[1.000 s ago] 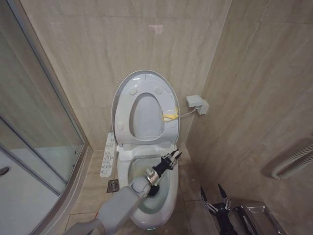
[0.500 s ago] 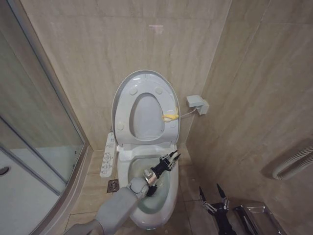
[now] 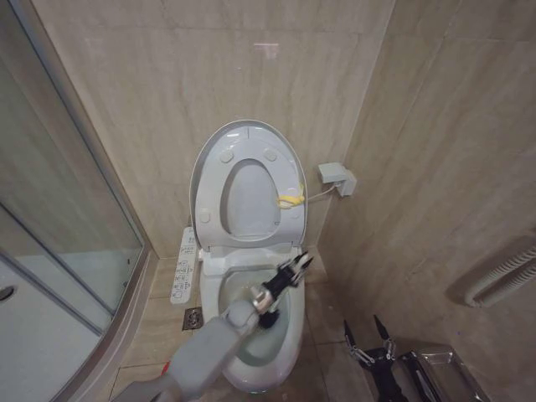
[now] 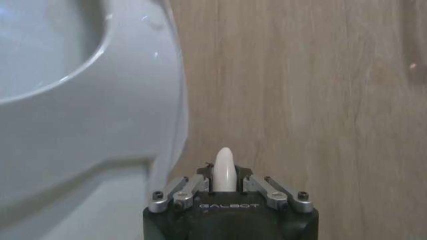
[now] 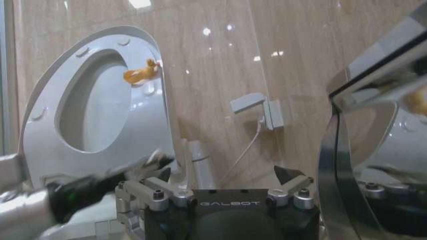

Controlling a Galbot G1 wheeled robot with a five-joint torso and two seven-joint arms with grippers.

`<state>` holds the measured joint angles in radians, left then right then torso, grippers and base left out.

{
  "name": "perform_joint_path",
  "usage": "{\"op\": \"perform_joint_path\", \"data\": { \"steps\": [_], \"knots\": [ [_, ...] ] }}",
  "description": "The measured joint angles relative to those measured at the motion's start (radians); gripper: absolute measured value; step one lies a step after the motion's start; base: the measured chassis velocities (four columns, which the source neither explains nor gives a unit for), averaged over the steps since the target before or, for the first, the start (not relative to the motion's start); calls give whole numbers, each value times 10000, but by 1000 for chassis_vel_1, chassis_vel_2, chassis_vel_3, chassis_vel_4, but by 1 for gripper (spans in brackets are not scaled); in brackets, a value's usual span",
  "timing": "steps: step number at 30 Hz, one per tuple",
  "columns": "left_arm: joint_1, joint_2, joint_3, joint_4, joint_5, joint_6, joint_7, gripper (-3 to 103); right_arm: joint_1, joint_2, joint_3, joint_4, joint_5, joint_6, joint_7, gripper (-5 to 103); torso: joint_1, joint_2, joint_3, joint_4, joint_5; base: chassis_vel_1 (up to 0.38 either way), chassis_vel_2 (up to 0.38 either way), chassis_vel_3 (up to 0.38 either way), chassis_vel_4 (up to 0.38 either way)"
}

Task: Open the toilet lid, clean the toilet bowl with a toilet brush, close the toilet lid, and flush.

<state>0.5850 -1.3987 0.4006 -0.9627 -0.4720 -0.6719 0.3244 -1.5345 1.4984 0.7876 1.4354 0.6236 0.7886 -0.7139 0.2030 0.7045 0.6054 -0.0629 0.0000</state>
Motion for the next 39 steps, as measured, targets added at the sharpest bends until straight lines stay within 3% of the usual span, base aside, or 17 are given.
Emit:
{"op": "perform_joint_path", "data": {
  "steps": [4, 8, 16, 23, 30, 33, 39],
  "knots": [
    [-95, -161, 8, -320, -58, -9, -75, 23, 16, -23, 21, -1, 33, 0, -4, 100, -1, 0, 0, -10, -1, 0, 0, 0, 0],
    [-493, -781, -20, -184, -102, -9, -160, 23, 30, 68, -52, 8, 9, 0, -29, 100, 0, 0, 0, -23, -2, 0, 0, 0, 0],
    [-199, -258, -11, 198, -24, -26, -79, 23, -32, -6, -42, 55, 70, 6, -50, 100, 0, 0, 0, -1, 1, 0, 0, 0, 0],
    [-584, -795, -45, -223, -128, 46, -229, 23, -120, -4, 0, 242, 103, 1, -81, 100, 0, 0, 0, -18, 0, 0, 0, 0, 0],
    [-373, -382, -49, 337, -87, -48, -135, 23, -269, 79, -19, 544, 249, -9, -97, 100, 0, 0, 1, -7, 0, 0, 0, 0, 0],
    [-277, -197, -34, 109, -106, -68, -129, 23, -408, 81, -69, 1081, 465, -111, -102, 100, 0, 0, 0, -3, 0, 0, 0, 0, 0],
    [-544, -508, -34, -343, -231, -6, -224, 23, -956, 283, -643, 2806, 831, -479, 345, 100, 0, 1, -1, -22, -5, 0, 0, 0, 0]
  ]
}}
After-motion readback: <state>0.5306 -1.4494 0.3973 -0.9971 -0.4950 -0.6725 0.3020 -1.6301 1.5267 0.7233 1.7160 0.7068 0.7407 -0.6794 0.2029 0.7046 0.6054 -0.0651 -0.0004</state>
